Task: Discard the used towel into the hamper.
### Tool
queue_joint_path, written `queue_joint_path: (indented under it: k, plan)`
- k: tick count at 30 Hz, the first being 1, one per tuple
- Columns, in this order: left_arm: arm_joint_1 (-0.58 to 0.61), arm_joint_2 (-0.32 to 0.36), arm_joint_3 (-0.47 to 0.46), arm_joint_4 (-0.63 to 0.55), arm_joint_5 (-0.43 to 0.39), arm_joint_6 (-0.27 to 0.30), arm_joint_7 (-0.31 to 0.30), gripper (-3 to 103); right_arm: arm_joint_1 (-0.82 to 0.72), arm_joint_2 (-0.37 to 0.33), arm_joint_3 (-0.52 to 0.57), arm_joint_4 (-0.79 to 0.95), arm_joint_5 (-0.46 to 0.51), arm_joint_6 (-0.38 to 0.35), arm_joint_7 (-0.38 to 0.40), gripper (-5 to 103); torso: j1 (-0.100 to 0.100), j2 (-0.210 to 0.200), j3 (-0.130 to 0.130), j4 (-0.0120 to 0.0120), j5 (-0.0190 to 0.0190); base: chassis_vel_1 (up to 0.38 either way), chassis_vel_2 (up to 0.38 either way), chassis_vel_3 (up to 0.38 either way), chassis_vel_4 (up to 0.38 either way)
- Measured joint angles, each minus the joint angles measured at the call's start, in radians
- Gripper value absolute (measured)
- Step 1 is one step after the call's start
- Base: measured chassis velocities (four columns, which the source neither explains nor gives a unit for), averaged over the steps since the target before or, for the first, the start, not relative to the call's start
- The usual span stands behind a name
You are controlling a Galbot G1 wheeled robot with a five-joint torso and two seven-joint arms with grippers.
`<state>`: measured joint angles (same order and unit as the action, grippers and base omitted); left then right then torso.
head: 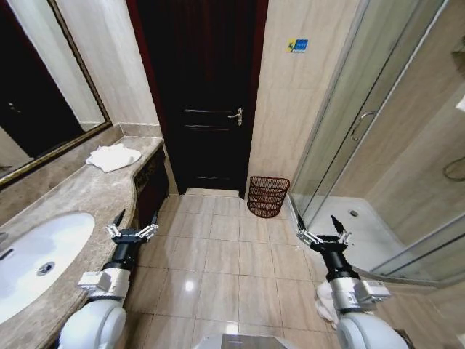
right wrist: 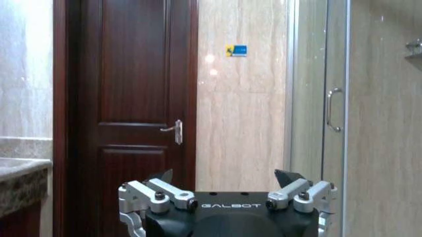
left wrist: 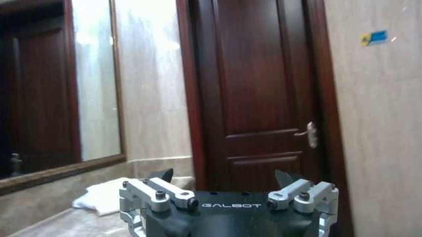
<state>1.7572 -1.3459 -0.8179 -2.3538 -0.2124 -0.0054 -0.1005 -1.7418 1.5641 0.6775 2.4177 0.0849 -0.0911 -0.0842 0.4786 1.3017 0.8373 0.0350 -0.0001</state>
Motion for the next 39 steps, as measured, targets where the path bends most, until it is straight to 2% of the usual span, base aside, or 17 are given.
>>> queue_joint_path:
  k: [4,10,24,39]
  plan:
    - [-0.006,0.004,0.017,0.028,0.03,-0.007,-0.005,100,0.027,-0.004,0.015,-0.052,-0.04,0.034,0.003,100,0.0,0.0,0.0,0.0001,0.0001,0.0,0.0,0.0,0.0]
    - [-0.023,0.016,0.047,0.087,0.003,-0.029,0.007,100,0.035,-0.007,0.022,-0.073,-0.048,0.032,0.017,100,0.0,0.0,0.0,0.0,0.0,0.0,0.0,0.0,0.0]
    - [0.003,-0.005,0.049,0.053,0.014,-0.045,0.031,100,0.004,-0.007,0.014,-0.044,-0.021,0.041,0.023,100,0.0,0.0,0.0,0.0001,0.0001,0.0,0.0,0.0,0.0]
    - [0.005,0.005,0.035,0.037,0.029,-0.054,0.036,100,-0.009,0.007,0.021,-0.05,-0.019,0.062,0.035,100,0.0,0.0,0.0,0.0,0.0,0.0,0.0,0.0,0.0]
